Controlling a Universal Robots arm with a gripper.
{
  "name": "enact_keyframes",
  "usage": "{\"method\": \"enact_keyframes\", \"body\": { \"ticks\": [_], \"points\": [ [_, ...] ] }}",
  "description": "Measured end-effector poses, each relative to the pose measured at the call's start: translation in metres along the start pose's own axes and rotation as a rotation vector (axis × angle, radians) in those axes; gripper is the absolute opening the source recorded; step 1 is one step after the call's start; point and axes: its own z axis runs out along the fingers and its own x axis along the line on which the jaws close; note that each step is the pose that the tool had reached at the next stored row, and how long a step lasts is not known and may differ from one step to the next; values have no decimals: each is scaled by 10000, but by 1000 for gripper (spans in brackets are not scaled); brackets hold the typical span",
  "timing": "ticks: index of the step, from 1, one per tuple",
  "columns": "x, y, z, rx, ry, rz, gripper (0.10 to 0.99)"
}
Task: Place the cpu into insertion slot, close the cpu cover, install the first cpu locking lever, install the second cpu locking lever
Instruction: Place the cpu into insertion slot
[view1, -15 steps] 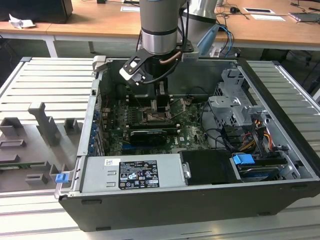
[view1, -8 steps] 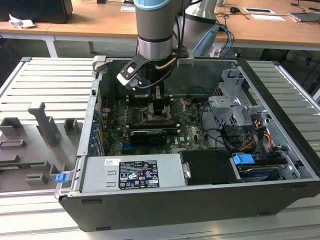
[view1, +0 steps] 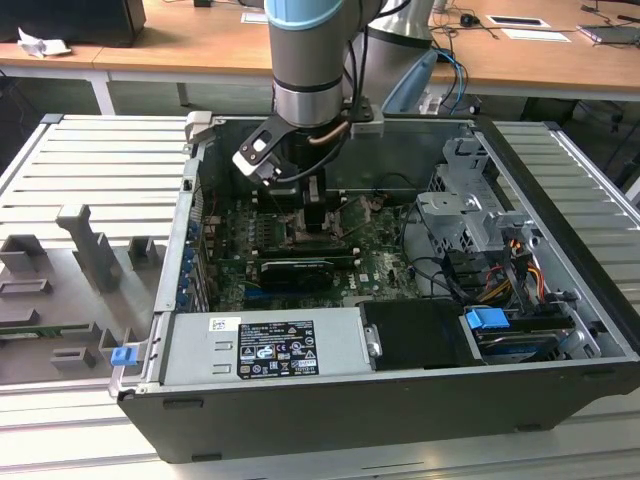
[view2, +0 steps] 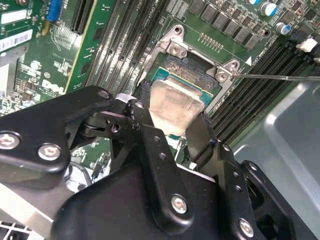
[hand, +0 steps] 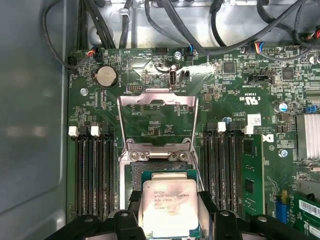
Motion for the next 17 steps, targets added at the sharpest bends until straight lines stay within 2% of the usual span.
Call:
{"method": "enact_keyframes", "body": {
  "ticks": [10,17],
  "points": [
    [53,-25,155,-2,-10,109,525],
    [72,-30,210,1,-15,174,525]
  ]
}}
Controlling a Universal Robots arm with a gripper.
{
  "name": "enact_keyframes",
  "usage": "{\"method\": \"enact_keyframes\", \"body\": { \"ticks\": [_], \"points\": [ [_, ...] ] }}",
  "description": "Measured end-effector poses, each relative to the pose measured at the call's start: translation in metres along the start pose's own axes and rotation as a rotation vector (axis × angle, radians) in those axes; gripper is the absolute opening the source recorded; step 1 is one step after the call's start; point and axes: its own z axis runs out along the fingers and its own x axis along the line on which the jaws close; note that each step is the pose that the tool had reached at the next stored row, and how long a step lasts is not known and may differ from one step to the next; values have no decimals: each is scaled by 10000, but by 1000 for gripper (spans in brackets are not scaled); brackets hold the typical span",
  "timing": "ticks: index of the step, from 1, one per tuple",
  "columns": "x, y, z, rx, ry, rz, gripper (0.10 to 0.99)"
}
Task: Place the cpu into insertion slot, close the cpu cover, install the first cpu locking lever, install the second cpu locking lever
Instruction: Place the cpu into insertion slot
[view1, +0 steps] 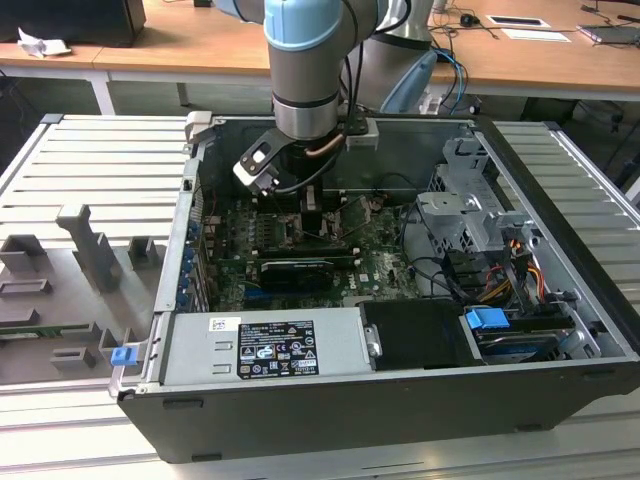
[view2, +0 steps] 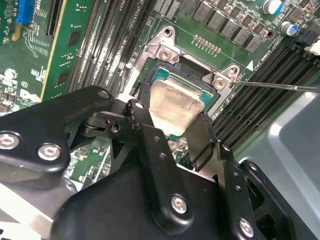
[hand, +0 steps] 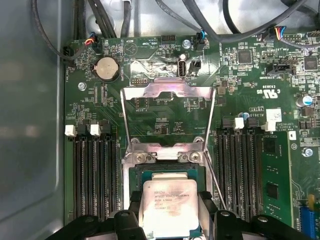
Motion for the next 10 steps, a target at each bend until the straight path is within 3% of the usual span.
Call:
{"method": "enact_keyframes", "body": {
  "ticks": [10],
  "points": [
    [15,-1,48,9,-2,35,525]
  ]
}}
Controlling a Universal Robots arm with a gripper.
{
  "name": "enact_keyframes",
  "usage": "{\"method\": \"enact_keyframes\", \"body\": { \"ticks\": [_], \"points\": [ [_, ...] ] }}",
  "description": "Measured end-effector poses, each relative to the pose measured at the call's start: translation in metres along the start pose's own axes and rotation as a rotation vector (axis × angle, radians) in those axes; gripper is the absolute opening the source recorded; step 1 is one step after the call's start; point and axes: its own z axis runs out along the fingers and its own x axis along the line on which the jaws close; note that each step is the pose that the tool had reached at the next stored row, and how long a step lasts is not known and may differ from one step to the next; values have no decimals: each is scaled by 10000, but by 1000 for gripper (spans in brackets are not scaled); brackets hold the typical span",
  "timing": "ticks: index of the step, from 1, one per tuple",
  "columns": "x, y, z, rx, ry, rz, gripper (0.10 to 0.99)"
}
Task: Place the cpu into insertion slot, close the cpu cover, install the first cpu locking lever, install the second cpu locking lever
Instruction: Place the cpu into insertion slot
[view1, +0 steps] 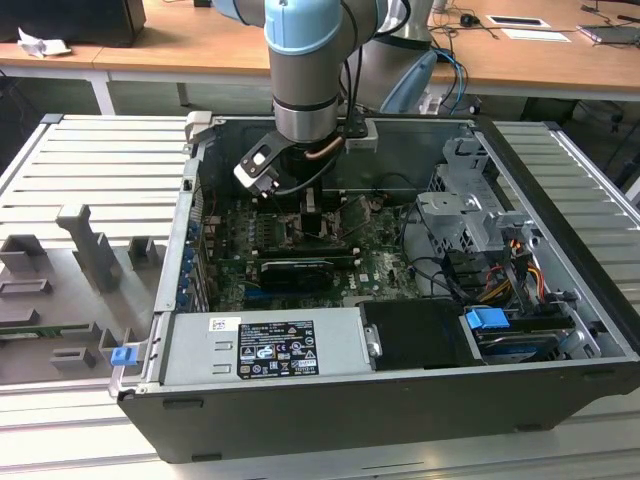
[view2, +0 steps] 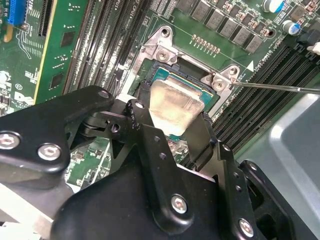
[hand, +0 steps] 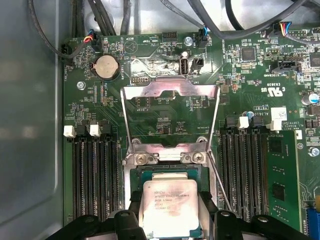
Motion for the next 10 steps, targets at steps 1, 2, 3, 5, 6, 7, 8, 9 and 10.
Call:
{"method": "enact_keyframes", "body": {
  "ticks": [1,2,3,5,6,7,8,9,10],
  "points": [
    [0,0,0,1,-1,0,525],
    [0,0,0,1,-1,0,525],
    [0,0,2,0,0,1,525],
    [0,2,6,-1,3,1,537],
    [0,3,8,0,0,-1,537],
    [0,3,9,1,0,0,600],
    [0,3,9,1,-2,0,600],
    [0,3,10,1,-2,0,600],
    [0,3,10,0,0,0,600]
  ]
}}
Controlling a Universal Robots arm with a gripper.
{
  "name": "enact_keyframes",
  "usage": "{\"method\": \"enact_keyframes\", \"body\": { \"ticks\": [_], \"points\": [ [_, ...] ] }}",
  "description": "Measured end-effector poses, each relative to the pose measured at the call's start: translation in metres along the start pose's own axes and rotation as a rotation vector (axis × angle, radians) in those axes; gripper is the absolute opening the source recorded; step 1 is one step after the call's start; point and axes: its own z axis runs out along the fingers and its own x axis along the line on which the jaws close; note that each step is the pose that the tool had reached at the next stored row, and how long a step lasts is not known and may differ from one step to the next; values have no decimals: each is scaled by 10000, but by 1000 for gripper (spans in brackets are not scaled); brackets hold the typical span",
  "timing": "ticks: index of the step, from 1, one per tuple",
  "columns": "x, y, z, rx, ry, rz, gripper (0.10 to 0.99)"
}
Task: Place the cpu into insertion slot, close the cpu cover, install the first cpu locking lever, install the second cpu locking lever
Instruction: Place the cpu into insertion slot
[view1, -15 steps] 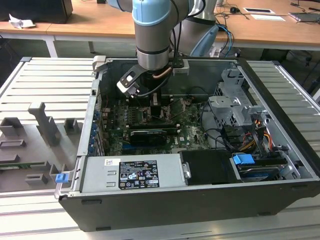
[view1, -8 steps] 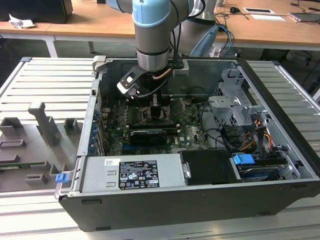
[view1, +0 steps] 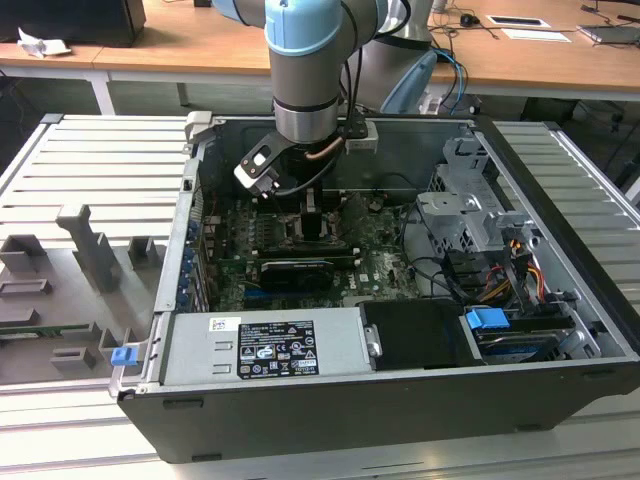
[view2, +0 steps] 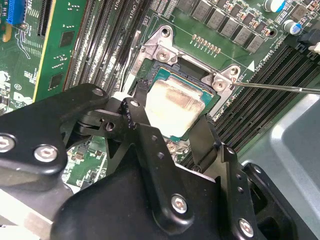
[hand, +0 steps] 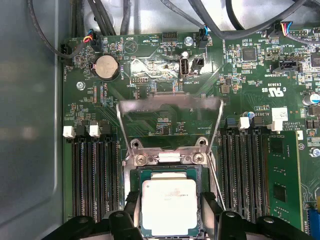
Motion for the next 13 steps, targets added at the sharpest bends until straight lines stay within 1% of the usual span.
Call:
{"method": "enact_keyframes", "body": {
  "ticks": [3,4,5,12,13],
  "points": [
    [0,0,1,0,-2,0,600],
    [0,1,1,0,-25,-4,584],
    [0,1,2,-3,-42,-5,522],
    [-1,0,1,-1,-52,-44,529],
    [-1,0,1,-1,-51,-46,596]
  ]
}}
